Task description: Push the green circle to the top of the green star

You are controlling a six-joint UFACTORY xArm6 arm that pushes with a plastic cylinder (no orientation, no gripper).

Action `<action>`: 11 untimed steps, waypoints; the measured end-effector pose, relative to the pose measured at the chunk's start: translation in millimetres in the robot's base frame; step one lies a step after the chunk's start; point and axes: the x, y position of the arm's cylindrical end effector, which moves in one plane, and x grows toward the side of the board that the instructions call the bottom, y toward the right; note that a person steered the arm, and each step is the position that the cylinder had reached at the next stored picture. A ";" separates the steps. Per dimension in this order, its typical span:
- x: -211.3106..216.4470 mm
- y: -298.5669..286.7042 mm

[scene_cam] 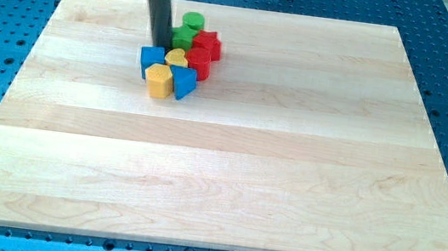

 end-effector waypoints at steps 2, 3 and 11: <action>-28.5 39.9; -29.0 10.7; -33.5 -51.8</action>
